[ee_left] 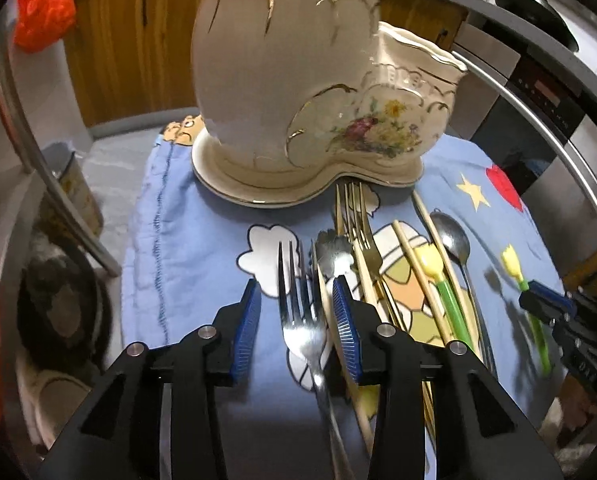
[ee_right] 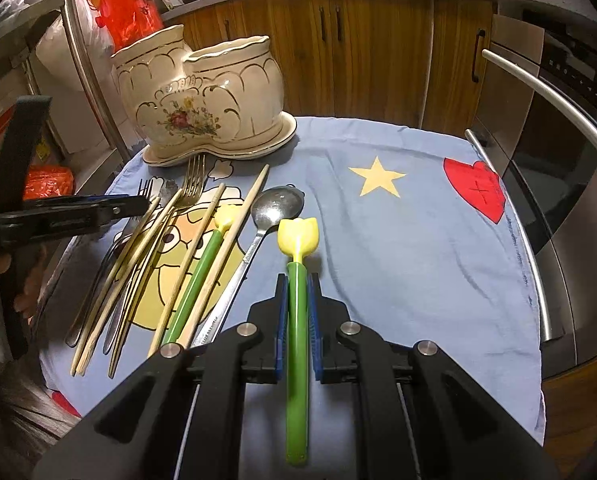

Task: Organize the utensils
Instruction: 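Grasp the green tulip-topped spoon with the right tool while the left tool grasps a silver fork, then lift the green spoon with the right tool while the left tool lifts the fork toward the holder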

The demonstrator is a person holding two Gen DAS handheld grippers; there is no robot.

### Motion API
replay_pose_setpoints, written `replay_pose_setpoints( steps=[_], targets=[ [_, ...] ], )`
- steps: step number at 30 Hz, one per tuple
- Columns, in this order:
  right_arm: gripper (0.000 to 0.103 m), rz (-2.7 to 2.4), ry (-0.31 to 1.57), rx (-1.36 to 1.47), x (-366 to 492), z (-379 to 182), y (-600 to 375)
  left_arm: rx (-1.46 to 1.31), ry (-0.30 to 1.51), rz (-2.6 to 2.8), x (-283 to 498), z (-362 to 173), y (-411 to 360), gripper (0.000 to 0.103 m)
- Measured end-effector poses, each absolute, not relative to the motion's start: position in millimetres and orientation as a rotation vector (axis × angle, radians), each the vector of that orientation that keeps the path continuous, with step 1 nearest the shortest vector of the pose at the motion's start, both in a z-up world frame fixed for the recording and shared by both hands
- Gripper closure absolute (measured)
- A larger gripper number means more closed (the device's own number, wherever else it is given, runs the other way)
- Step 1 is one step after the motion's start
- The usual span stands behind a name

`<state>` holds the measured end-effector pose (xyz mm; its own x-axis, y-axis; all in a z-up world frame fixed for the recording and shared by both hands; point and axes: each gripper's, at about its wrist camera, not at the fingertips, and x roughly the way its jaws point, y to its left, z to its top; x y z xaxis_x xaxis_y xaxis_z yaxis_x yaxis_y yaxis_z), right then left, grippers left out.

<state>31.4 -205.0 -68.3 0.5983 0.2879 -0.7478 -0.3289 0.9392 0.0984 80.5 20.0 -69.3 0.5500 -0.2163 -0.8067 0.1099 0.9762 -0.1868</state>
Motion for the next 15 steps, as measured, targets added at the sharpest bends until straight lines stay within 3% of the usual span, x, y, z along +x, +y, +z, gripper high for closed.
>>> replay_pose_setpoints(
  steps=[5,7,15],
  targets=[
    [0.093,0.362,0.85,-0.051,31.3,-67.7,-204.2,-0.147,0.957,-0.227,88.9,-70.3,25.3,0.068],
    [0.093,0.361,0.851,-0.048,31.6,-67.9,-203.9,-0.143,0.96,-0.237,90.1,-70.7,25.3,0.081],
    [0.093,0.363,0.842,-0.051,30.3,-65.3,-201.0,-0.134,0.91,-0.244,82.7,-62.3,25.8,0.082]
  ],
)
